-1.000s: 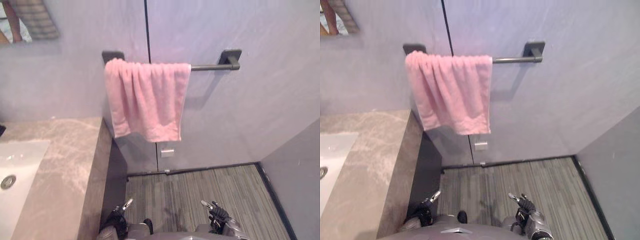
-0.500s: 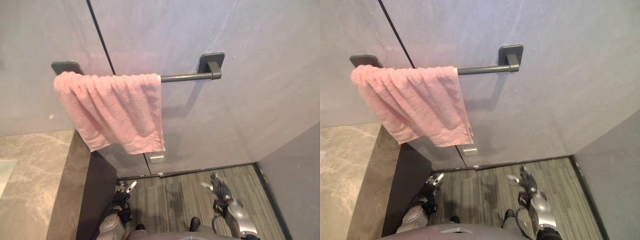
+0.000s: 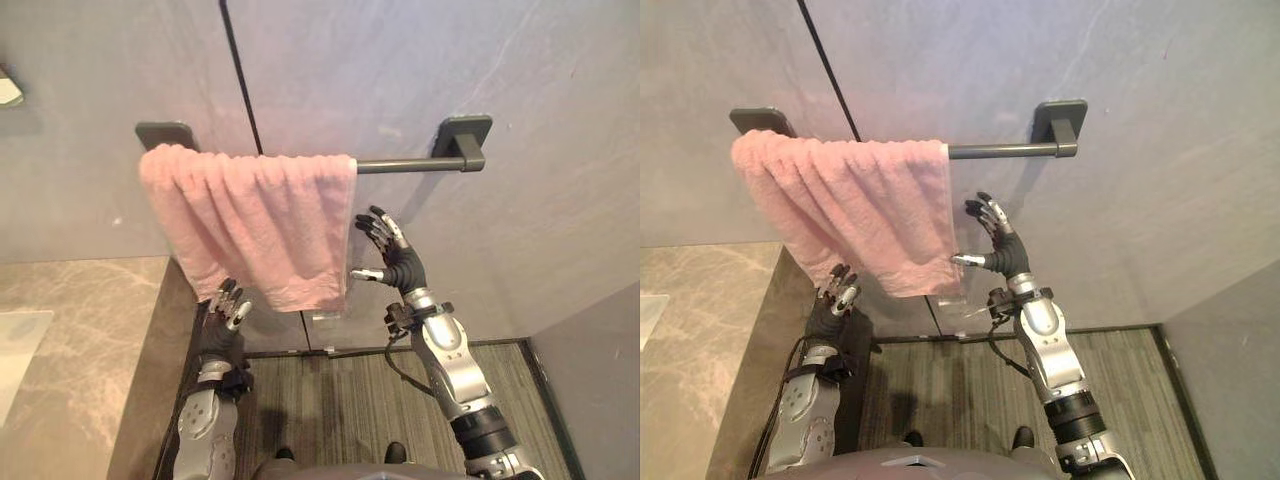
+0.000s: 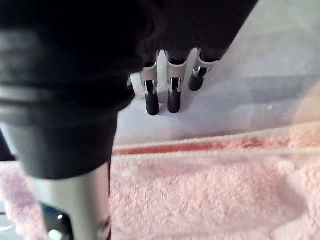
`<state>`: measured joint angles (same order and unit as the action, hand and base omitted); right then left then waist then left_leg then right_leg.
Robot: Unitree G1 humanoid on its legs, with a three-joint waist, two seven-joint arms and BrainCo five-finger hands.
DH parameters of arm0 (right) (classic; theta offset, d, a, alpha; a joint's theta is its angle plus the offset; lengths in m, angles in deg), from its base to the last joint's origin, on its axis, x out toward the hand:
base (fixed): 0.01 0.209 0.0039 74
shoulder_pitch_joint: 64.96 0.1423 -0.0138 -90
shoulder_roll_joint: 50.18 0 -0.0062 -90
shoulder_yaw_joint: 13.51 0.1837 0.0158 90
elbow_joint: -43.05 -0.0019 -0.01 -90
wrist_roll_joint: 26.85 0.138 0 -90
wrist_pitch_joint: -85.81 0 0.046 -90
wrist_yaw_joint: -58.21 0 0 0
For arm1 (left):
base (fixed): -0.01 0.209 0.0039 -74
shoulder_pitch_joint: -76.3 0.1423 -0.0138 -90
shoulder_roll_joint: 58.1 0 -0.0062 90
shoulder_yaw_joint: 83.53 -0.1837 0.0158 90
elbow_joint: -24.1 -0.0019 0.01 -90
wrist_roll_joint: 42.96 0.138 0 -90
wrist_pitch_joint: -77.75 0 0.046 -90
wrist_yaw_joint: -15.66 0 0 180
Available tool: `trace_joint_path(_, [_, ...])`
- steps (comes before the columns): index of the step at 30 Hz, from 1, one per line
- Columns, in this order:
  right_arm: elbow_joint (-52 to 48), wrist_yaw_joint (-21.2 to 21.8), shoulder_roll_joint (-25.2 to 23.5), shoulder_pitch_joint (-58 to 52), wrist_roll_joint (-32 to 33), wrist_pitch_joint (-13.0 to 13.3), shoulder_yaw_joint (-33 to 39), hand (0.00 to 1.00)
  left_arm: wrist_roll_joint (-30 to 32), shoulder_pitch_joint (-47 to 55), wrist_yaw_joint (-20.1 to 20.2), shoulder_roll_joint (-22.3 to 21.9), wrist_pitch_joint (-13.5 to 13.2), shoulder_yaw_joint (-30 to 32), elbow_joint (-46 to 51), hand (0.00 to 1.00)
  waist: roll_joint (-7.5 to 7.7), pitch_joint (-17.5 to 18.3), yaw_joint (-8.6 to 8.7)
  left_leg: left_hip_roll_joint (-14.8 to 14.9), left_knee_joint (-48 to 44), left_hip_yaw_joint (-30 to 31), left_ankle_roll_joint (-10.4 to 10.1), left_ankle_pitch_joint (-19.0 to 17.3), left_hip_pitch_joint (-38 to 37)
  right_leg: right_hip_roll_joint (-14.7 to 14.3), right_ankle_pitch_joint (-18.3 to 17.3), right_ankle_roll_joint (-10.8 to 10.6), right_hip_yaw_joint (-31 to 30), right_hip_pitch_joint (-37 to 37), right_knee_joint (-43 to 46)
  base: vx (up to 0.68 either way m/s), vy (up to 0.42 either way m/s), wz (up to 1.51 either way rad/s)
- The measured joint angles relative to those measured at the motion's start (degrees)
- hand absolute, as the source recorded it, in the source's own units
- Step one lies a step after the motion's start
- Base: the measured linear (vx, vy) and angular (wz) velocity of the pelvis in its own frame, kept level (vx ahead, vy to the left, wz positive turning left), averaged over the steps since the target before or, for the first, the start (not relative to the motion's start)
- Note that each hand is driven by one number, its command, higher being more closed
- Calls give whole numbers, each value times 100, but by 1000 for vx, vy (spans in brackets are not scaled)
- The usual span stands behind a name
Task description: Organize washtable
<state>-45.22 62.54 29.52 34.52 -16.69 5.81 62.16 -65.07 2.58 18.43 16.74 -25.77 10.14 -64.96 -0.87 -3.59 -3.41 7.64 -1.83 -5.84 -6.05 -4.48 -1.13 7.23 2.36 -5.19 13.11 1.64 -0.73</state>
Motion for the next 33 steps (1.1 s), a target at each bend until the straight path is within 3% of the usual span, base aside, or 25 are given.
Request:
trace_joint_path(5, [12,5,-5,464,58,6,-396,0,-90,311,1,-176,-19,3,355,0,-79,88,-51,-28,40,17,12,-7,61,10,138,-8,14,-58,-165,-82,30,3])
trace_joint_path(8, [131,-38,2,738,59,15,-436,0,-171,429,1,-240,-26,50,549,0,-174,210,-181,-27,101,71,-17,20,67,0,151,-5,45,-74,-195,-33,-5,6])
trace_joint_path(14, [728,-144,-1,1145,219,-5,-552,0,-172,408,-115,-253,-27,105,615,0,-219,248,-212,-28,305,240,-52,227,62,-2,155,-2,238,-83,-203,6,-12,15])
trace_joint_path(15, [799,-144,-1,1186,220,-23,-573,100,-172,406,-124,-253,-27,107,617,0,-219,248,-220,-29,313,248,-55,230,61,-2,155,-2,247,-88,-204,24,-6,10])
trace_joint_path(21, [1490,-145,-7,1471,226,-176,-665,100,-172,377,-223,-250,-29,120,879,0,-177,255,-368,-37,375,341,-56,260,34,2,155,-2,352,-172,-240,14,-1,9])
trace_joint_path(33, [1915,-193,-7,1680,223,-287,-682,100,-163,108,-349,-214,-48,198,1237,0,-86,195,-406,-40,483,392,-50,332,39,1,154,-2,419,-168,-270,-2,0,3])
